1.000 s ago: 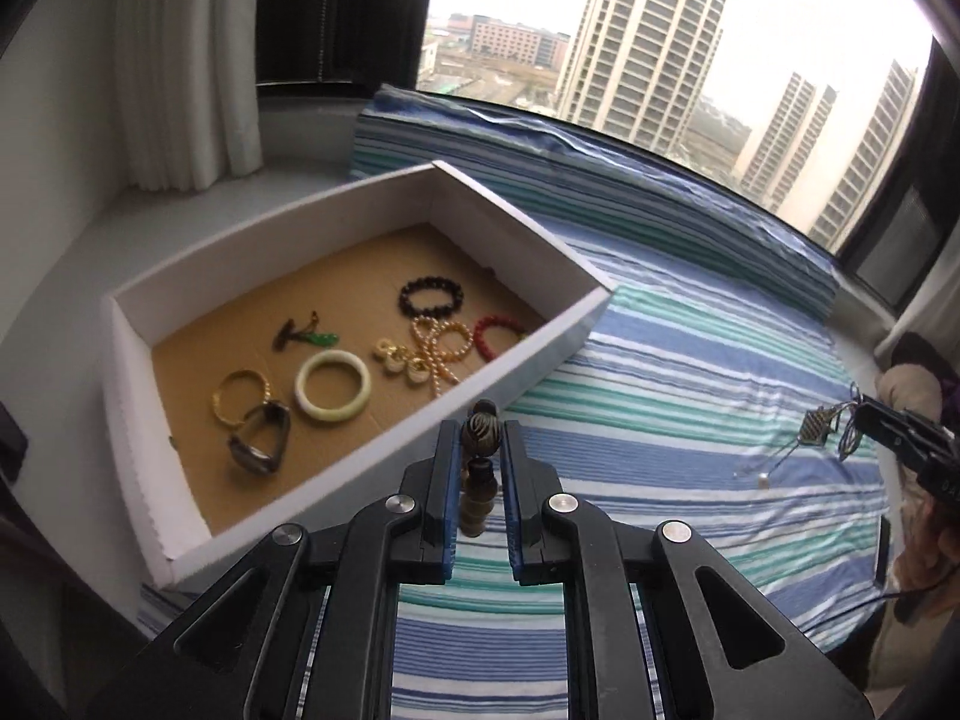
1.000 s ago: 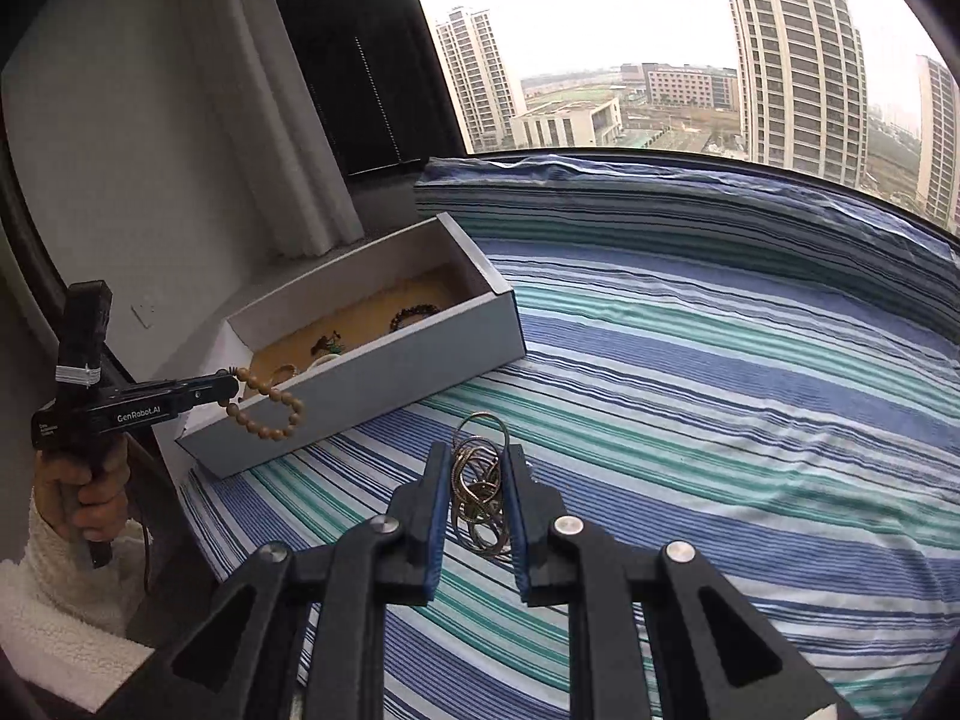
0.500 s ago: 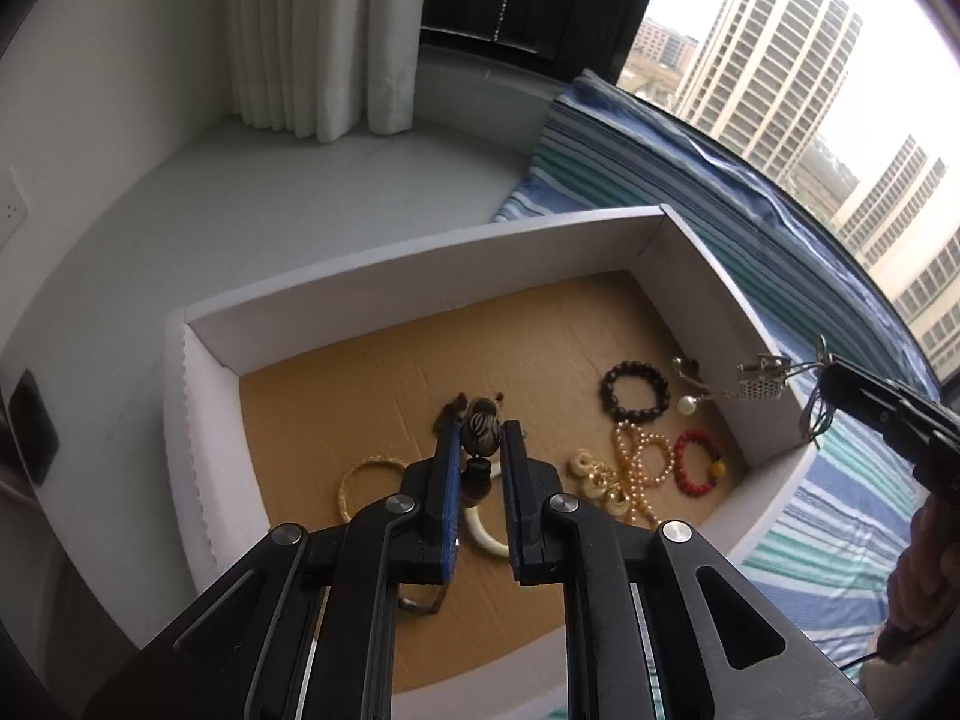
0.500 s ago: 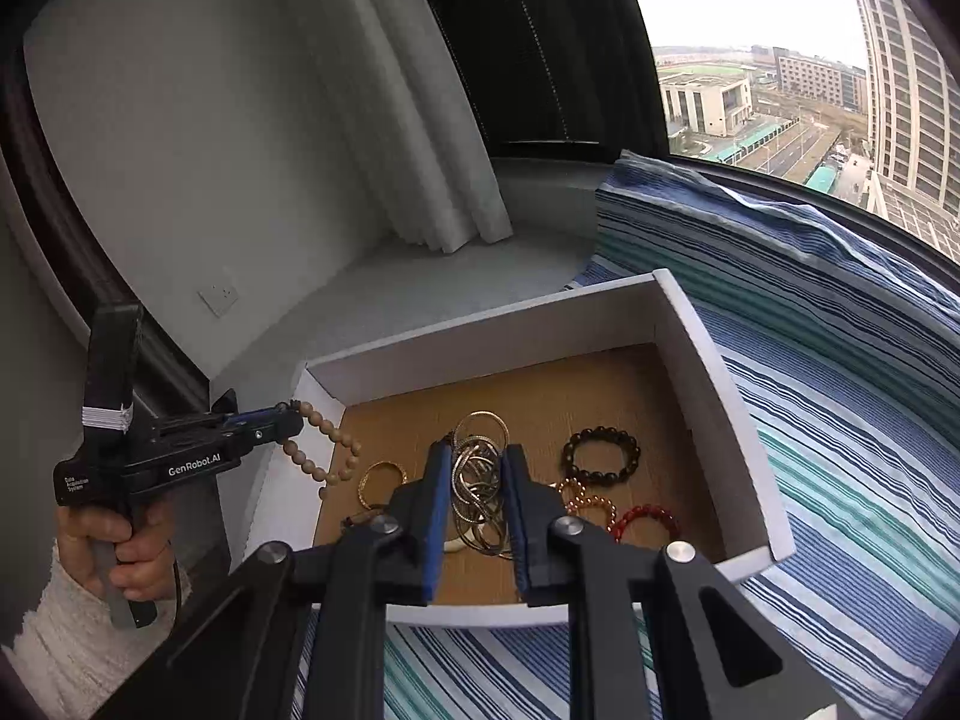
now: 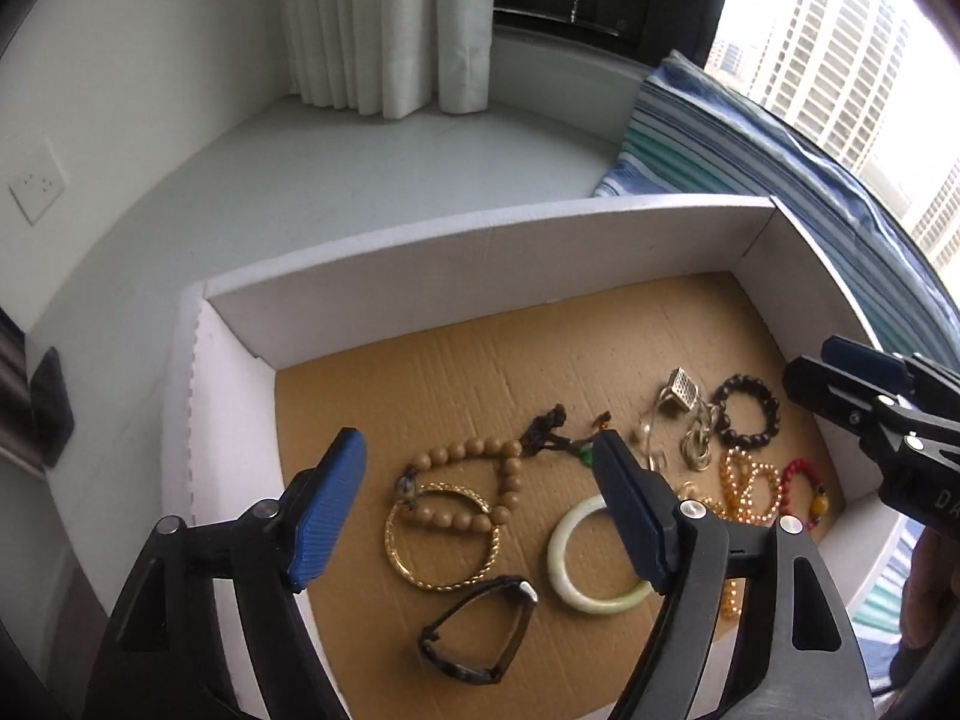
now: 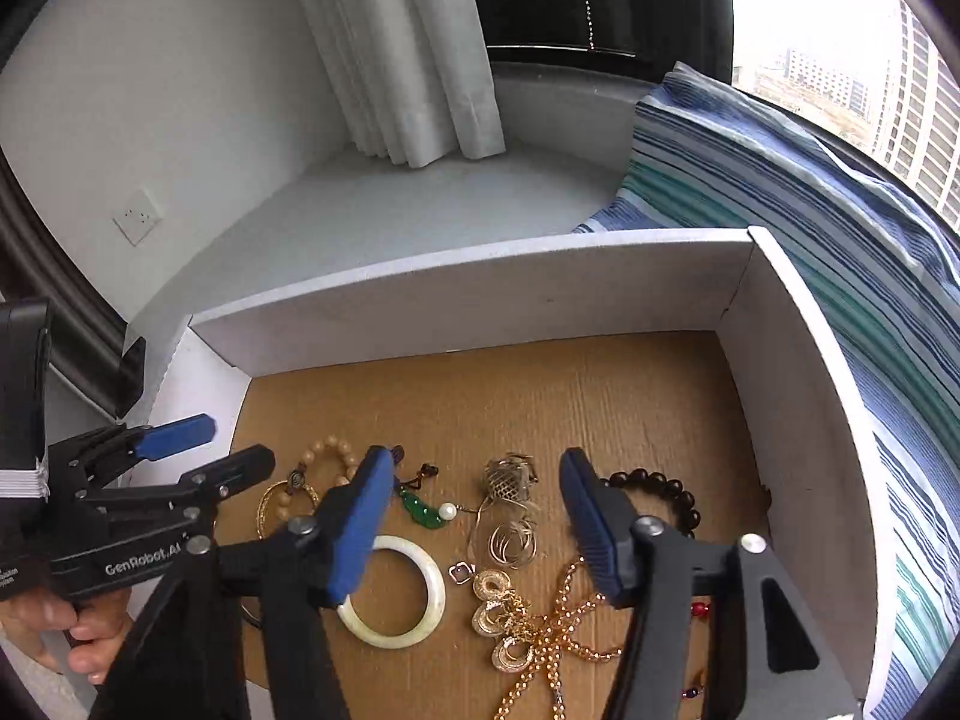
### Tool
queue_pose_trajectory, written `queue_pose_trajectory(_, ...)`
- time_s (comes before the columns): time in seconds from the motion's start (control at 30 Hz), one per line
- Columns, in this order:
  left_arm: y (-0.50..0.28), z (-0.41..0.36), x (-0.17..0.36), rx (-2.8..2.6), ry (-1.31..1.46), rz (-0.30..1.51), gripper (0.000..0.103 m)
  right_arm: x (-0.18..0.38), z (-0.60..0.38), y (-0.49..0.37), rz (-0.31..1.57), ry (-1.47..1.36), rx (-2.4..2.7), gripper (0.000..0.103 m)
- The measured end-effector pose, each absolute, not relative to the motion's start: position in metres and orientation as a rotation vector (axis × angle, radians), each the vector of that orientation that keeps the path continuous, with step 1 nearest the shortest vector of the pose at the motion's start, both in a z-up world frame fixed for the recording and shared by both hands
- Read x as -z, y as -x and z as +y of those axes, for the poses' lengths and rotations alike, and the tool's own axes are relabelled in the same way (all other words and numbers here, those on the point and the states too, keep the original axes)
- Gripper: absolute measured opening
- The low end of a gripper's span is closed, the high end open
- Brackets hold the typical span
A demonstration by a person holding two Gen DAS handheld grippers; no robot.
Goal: Organize jewelry
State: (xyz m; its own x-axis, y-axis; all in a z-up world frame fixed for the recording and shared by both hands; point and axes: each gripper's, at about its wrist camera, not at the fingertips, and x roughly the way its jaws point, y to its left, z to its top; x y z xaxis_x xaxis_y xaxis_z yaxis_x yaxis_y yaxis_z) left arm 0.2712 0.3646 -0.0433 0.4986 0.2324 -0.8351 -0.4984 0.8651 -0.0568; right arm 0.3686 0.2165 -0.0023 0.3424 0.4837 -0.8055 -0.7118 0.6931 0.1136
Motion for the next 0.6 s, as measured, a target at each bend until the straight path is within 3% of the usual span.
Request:
queue_pose_trajectory(0.07,-0.263,0.355,0.029,-0.462,0.284,0.93,0.083,-0.008,0.212,-0.361,0.914,0.298,-0.785,0.06)
queue_pose_trajectory(0.13,-0.25,0.342,0.013,-0.485,0.263,0.889,0.094,-0.021,0.207,-0.352,0.889,0.318,-0.784,0.062)
queue_pose_trajectory(0.2,-0.239,0.329,-0.004,-0.514,0.234,0.854,0.098,-0.033,0.202,-0.342,0.874,0.34,-0.773,0.067)
queue_pose_trajectory(0.6,-0.157,0.271,-0.068,-0.555,0.286,0.794,0.099,-0.088,0.153,-0.254,0.846,0.457,-0.736,0.068)
